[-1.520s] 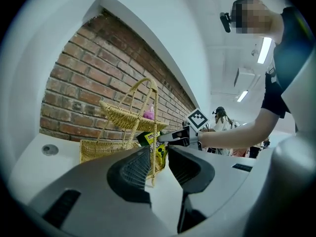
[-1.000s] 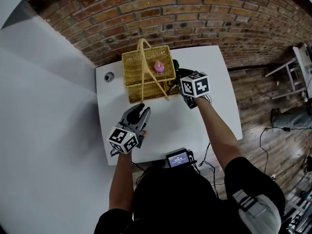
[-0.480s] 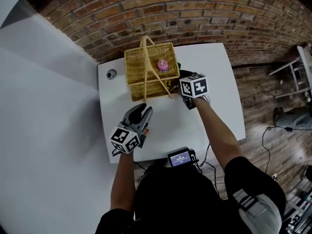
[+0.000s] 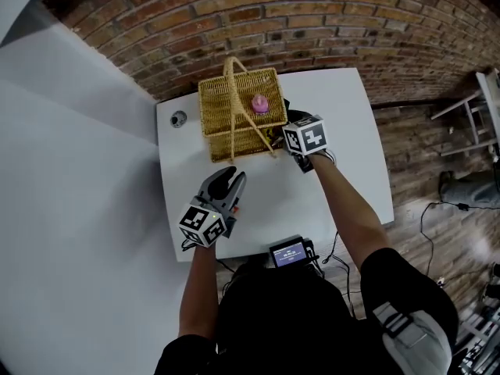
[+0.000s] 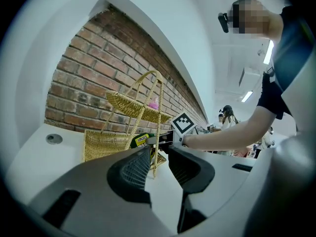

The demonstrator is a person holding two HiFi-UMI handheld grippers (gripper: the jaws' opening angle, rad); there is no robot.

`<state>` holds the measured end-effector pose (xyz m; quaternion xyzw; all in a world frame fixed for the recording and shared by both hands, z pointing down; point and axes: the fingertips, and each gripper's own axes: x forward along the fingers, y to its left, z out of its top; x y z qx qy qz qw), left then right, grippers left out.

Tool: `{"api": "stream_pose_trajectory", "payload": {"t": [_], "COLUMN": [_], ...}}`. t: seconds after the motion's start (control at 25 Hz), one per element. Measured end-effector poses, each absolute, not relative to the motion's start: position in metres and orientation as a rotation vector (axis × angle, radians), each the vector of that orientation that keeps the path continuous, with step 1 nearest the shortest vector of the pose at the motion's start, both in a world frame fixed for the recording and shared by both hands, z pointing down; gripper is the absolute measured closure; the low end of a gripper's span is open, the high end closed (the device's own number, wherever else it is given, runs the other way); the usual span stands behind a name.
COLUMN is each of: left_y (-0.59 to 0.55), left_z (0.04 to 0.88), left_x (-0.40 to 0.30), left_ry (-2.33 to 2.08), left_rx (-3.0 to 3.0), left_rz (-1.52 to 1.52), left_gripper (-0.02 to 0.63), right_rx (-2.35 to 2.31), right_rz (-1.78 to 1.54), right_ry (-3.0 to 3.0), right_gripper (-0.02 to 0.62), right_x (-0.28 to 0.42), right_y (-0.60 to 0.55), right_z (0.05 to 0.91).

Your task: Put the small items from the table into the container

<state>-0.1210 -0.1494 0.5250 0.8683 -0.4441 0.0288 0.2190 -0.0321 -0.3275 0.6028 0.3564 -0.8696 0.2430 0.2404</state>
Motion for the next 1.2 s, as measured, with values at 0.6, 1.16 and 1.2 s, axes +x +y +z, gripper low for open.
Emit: {"api": "stream_pose_trajectory", "payload": {"t": [0.6,1.16,1.2], "left_y": [-0.149,-0.141,-0.140], "left_z": [0.518,0.511,0.510], "left_x": [-0.122,-0.122,-0.123], "left_ry": [-1.242,-1.257,-1.260], "left_rx": [2.407,2.425,2.425], "left_rz": [0.061,0.024,0.018], "left_gripper": [0.489,0.489,0.489], "right_rx": [0.999,1.057,1.048], "right_rz": [0.645,0.746,0.752], "right_ry": [-2.338,-2.404,-2.415], "right_gripper": [0.297,0.296,0.298], "right_x": [-0.021,0.004,0.004], "right_y": [-0.328,-0.315,-0.310], "right_z": [0.598,0.566,0.564]}}
